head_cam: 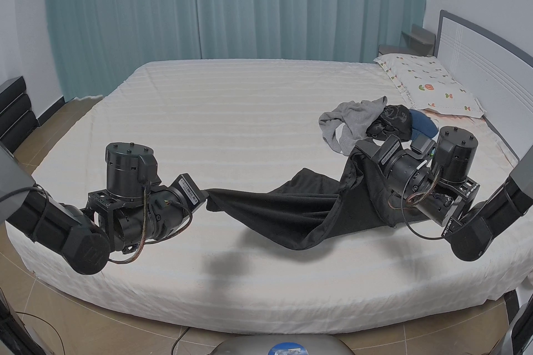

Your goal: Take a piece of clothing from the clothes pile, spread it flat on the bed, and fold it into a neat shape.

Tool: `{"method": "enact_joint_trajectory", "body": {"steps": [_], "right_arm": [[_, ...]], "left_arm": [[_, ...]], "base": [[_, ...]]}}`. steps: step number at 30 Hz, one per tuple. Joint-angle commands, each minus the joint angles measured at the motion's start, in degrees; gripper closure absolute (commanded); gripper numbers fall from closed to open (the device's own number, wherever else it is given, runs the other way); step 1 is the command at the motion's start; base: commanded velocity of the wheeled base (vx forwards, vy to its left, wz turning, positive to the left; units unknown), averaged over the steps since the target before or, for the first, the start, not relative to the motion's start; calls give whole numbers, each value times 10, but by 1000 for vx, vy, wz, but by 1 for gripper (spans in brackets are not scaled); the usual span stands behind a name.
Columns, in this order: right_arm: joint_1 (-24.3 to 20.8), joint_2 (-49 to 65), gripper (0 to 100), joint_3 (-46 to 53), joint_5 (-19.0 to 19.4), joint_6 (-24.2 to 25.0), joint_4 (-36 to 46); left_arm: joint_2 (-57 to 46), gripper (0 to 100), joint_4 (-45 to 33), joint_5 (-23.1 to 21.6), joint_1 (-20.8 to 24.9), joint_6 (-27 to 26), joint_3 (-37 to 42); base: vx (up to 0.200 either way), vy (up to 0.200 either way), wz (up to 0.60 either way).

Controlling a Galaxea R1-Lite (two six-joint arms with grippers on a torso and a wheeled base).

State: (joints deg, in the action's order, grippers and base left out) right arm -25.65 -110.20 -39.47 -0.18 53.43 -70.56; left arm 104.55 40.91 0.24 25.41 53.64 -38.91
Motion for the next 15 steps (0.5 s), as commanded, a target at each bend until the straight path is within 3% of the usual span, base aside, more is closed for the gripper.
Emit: {"method": "enact_joint_trajectory", "body": {"steps": [1,12,15], "right_arm": [[-1,5,100,-1,1,0,0],[-5,6,100,-4,3,-3,2],[-5,10,100,3,2,-3,2]], "left_arm": [[-4,100,0,0,-1,1,8],[-24,100,0,4,-6,2,24],[-42,100,-1,5,-5,2,31]], "base": [[0,200,0],[0,200,0],[0,0,0]]}}
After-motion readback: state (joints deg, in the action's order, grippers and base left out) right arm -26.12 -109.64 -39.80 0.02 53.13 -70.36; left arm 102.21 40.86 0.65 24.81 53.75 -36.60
